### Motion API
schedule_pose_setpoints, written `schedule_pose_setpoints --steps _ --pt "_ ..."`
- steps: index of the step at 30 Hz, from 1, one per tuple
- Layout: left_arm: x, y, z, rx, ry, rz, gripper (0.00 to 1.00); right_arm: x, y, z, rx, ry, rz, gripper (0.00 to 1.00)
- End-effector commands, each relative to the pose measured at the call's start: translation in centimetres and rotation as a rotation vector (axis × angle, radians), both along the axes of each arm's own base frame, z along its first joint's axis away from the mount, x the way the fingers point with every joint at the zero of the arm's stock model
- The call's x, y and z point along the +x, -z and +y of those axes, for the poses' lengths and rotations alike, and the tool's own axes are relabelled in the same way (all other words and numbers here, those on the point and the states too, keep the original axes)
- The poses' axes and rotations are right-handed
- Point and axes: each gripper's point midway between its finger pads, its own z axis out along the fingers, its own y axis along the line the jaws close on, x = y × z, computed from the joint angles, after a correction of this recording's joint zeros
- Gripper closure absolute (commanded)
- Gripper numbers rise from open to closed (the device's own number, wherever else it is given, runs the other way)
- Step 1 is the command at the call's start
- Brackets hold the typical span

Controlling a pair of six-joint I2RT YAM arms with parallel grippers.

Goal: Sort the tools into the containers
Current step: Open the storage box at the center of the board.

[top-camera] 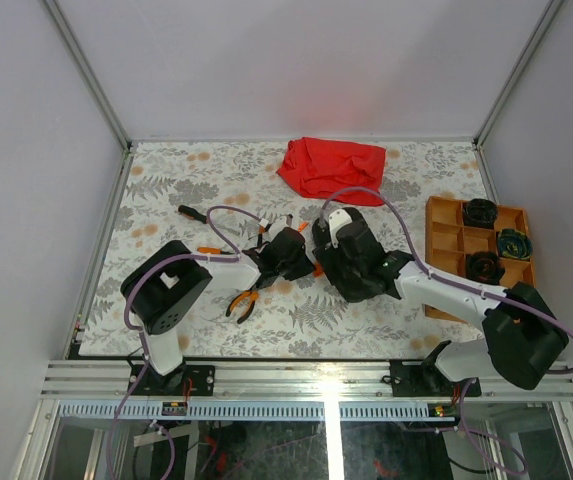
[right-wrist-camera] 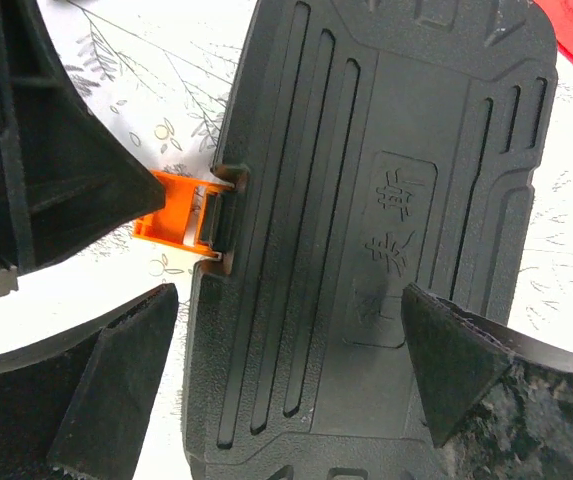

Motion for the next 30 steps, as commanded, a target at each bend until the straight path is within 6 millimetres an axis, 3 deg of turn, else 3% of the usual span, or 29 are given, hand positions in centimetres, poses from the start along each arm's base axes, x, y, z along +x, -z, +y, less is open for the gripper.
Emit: schedule_pose_setpoints --steps 1,13,30 --pt "-2.2 4.8 2.9 0.156 0.000 0.091 1.00 1.2 -0.4 -0.8 -0.087 0.026 -0.107 0.01" --pt "-2.3 5.2 3.4 0.177 -0.005 0.099 1.00 1.5 0.6 -1.6 -0.184 0.058 -0.129 0.01" --pt "-2.7 6.4 5.1 0.256 -0.014 0.117 1.00 2.0 -4.8 -4.3 -0.160 0.187 -0.176 0.01"
